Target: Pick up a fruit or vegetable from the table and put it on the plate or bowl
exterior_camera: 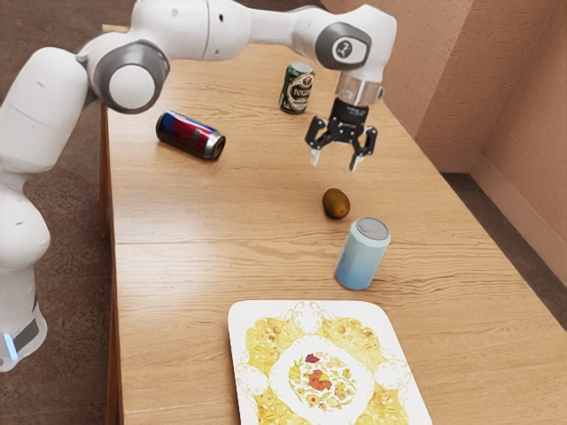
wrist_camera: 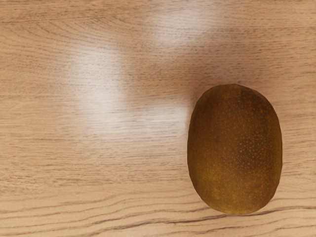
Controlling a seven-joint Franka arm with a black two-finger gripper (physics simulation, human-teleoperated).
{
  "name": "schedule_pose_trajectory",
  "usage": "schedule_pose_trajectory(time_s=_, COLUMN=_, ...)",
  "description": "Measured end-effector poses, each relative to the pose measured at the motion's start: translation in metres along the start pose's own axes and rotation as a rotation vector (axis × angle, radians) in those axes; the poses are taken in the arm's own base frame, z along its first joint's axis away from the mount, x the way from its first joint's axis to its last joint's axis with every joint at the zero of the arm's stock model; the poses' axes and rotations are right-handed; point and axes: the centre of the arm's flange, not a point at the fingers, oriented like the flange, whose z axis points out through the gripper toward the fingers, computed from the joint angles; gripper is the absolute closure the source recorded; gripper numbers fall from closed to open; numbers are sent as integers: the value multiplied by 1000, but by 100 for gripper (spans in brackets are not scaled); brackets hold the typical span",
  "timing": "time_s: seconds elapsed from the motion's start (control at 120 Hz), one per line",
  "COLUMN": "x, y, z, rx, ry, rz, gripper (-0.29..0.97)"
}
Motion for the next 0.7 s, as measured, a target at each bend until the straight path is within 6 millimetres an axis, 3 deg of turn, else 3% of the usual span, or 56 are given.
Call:
schedule_pose_trajectory(time_s=0.45, x=-5, y=5, z=-2, rx=-6, ry=11, rz=19, gripper=0)
schedule_pose_trajectory(time_s=0.7, x=-6, y=17, z=15, rx=3, ry=1, rz=32, gripper=0)
